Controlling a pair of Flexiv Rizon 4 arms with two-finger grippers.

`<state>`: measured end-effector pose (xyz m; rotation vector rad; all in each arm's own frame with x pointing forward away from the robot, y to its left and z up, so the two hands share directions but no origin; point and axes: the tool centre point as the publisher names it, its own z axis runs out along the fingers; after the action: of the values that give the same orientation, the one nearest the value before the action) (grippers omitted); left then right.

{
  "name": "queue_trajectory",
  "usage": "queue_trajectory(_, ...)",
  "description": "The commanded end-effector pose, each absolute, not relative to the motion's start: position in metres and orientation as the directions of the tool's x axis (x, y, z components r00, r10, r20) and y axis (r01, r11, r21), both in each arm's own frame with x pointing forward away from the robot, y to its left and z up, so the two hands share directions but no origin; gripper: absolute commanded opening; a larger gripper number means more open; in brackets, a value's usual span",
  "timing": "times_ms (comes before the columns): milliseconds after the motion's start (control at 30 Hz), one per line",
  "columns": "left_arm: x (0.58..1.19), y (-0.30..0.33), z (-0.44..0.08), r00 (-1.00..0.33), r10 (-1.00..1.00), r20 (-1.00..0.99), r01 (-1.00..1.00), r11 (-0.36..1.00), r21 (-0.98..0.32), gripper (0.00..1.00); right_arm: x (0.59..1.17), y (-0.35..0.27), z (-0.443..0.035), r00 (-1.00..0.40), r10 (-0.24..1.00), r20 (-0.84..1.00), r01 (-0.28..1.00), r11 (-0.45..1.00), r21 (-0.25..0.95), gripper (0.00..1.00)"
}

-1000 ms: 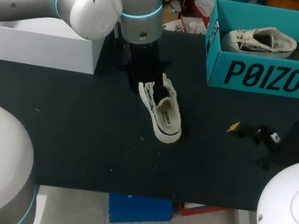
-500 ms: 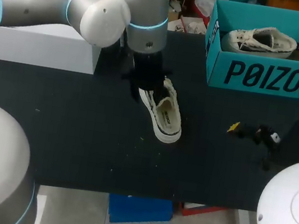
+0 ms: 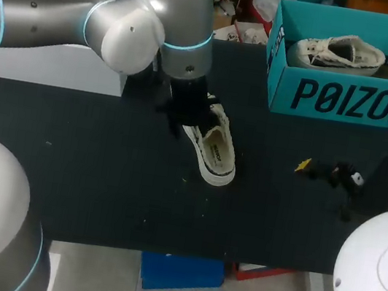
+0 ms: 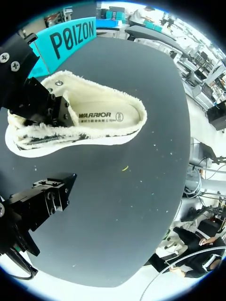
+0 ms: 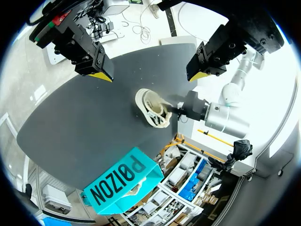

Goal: Take the shoe out of the shoebox, open the shoe tongue, remove and reinsert the insole, then place the shoe into the shoebox

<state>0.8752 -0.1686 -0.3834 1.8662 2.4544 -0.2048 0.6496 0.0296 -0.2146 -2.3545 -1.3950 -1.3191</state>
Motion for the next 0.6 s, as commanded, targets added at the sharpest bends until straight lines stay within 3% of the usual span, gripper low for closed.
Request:
queue_trajectory(33,0.878,-0.176,-0.397,-0.268,0.956,-0.117,0.963,0.260,-0.075,0.52,0.648,0.024,-0.217,0.204,0.653,0.729,0.822,-0.519,0.234,1.00)
queue_trajectory(500,0.883,-0.178,-0.410,-0.266,0.958,-0.109,0.964,0.262,-0.053,0.48,0.648,0.024,-0.217,0.204,0.653,0.729,0.822,-0.519,0.234,1.00)
queue_trajectory(600,0.883,-0.179,-0.411,-0.263,0.958,-0.113,0.965,0.260,-0.042,0.41,0.648,0.024,-0.217,0.204,0.653,0.729,0.822,-0.519,0.234,1.00)
